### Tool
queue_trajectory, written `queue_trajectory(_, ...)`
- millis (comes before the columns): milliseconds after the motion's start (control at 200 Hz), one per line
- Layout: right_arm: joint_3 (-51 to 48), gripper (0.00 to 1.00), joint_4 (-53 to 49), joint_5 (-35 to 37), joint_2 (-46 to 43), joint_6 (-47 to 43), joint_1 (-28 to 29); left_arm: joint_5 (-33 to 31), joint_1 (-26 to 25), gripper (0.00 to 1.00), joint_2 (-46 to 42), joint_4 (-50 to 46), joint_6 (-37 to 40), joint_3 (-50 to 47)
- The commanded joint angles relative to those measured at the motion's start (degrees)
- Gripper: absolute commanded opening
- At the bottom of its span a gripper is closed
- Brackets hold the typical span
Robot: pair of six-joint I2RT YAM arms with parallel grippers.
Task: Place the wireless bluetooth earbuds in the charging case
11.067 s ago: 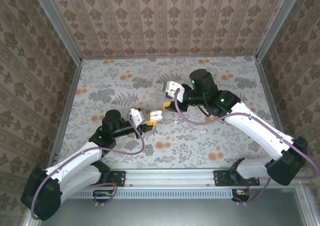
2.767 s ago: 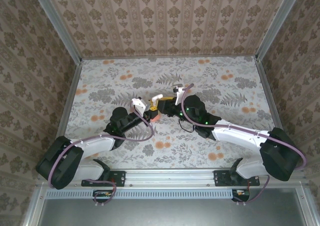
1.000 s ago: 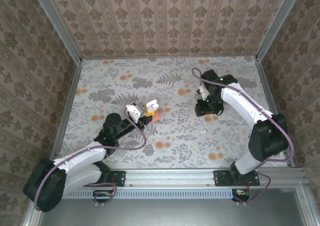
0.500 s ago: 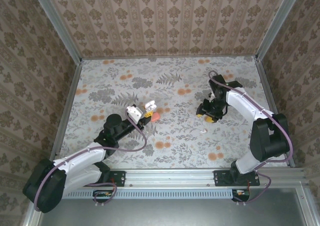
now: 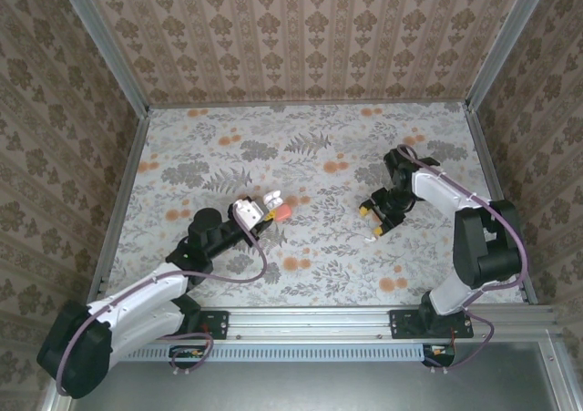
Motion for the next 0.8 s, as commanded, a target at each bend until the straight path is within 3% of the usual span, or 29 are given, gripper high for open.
queue_trajectory(0, -4.3, 0.52, -0.3, 1.9, -0.2, 10.7, -0.4, -0.3, 0.2, 0.11, -1.8, -0.7, 2.3, 1.6)
queue_trajectory(265, -9.9, 0.54, 2.2, 4.7, -2.7, 15.1, -0.8, 0.2, 0.4, 0.11, -2.5, 0.1, 1.7, 1.3)
queue_trajectory(795, -8.9, 0.51, 6.9, 4.2, 1.2, 14.9, -2.3, -0.2, 0.4, 0.11, -3.3, -0.3, 1.8, 0.7)
